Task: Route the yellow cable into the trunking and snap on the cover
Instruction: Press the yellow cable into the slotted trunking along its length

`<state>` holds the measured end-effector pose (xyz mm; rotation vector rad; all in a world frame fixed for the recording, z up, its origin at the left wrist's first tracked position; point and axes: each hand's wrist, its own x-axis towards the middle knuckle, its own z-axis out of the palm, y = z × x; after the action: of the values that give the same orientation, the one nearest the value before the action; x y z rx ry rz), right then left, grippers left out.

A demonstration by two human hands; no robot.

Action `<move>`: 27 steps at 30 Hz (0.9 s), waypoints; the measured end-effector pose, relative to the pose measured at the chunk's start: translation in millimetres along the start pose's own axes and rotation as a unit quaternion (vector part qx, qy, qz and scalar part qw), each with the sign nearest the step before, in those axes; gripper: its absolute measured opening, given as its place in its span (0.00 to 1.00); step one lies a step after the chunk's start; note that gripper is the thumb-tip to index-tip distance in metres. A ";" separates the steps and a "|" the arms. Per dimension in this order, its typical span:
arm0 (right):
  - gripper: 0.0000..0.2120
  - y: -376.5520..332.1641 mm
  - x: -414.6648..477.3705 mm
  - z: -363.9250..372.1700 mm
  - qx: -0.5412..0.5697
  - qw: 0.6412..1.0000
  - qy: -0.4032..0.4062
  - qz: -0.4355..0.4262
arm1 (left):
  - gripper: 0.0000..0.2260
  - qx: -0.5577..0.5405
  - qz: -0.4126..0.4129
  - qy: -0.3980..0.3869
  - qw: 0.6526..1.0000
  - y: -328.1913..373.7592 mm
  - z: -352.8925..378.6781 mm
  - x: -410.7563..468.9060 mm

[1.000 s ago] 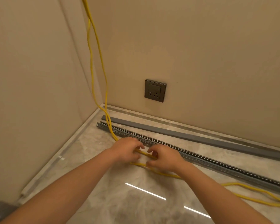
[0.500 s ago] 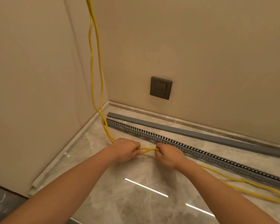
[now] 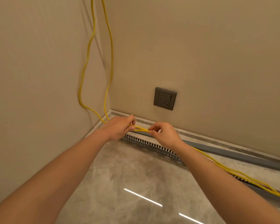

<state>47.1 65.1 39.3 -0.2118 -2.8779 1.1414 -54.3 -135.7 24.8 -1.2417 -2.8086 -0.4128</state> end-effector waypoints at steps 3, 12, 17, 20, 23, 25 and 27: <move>0.04 2.4 9.6 14.6 -0.014 1.000 -0.008 0.003 | 0.07 0.008 -0.004 0.004 1.000 -12.4 8.0 2.8; 0.11 12.6 41.2 57.4 -0.077 0.996 -0.045 -0.018 | 0.04 -0.011 -0.028 -0.021 0.999 -54.6 33.3 8.5; 0.10 20.5 48.8 70.3 -0.113 0.993 -0.038 -0.018 | 0.04 -0.039 -0.047 -0.028 0.998 -62.9 44.8 7.5; 0.10 23.2 49.6 74.1 -0.119 0.992 -0.035 -0.024 | 0.03 -0.071 -0.068 -0.030 0.995 -64.9 49.2 5.6; 0.10 24.9 48.5 77.4 -0.139 0.989 -0.038 -0.042 | 0.02 -0.087 -0.079 -0.033 0.993 -67.9 52.7 2.0; 0.09 24.1 47.4 79.7 -0.148 0.987 -0.040 -0.055 | 0.02 -0.080 -0.075 -0.023 0.994 -70.6 53.5 -1.3; 0.10 21.5 47.1 82.0 -0.158 0.983 -0.058 -0.070 | 0.04 -0.061 -0.063 -0.011 0.996 -72.4 52.9 -5.7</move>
<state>-4.2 31.5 -35.9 0.0498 -3.1052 0.6918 -99.8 -172.7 -43.1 -1.0970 -2.9306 -0.5880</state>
